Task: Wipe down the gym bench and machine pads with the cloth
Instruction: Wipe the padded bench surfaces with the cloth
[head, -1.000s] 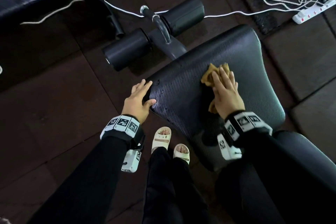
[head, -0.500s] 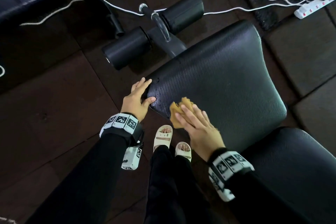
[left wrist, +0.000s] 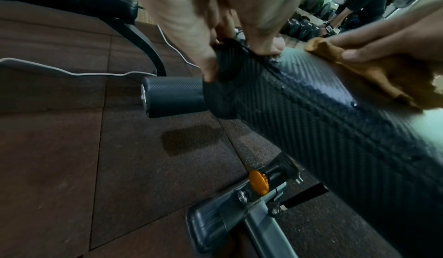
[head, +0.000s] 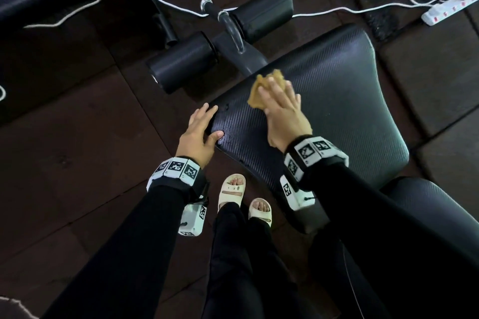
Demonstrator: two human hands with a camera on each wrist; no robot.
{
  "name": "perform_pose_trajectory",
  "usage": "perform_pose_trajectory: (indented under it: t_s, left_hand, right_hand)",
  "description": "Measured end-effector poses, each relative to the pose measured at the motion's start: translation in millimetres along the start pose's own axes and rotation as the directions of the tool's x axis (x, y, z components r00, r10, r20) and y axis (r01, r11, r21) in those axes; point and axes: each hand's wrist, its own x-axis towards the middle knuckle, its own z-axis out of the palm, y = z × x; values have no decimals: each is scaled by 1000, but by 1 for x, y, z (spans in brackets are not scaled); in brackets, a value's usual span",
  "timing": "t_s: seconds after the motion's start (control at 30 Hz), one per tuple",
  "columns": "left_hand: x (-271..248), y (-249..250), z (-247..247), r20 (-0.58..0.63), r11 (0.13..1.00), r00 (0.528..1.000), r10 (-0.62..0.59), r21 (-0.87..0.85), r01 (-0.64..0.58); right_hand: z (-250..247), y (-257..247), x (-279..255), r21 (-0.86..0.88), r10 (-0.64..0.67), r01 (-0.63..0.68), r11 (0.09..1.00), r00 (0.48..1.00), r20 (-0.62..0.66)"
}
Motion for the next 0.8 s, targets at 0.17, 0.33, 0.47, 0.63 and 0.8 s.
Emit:
perform_pose_trajectory:
  t_s: [0.17,0.33,0.47,0.63,0.8]
  left_hand:
    - [-5,0,8,-13,999,1000,-12,38,12]
    - [-16,-4,15,-123,972,970,-211,-134,195]
    - [-24,-8,19,-39,937,952,-305,-192,292]
    - [-23,-13,18,-42,909,935,-351,-255,330]
    - [-26,-19,18,-96,909,943,-319,-314,275]
  right_hand:
    - [17,-17,-38,-115,-266,274,955,961,78]
    - [34,-2,-99,-152,-215,235,960,967,137]
    - [34,-11,-103,-169,-151,174,970,978,141]
    - [36,-36,-65,-234,-195,225,946,970,144]
    - [35,-73,-4,-256,-207,233,938,970,126]
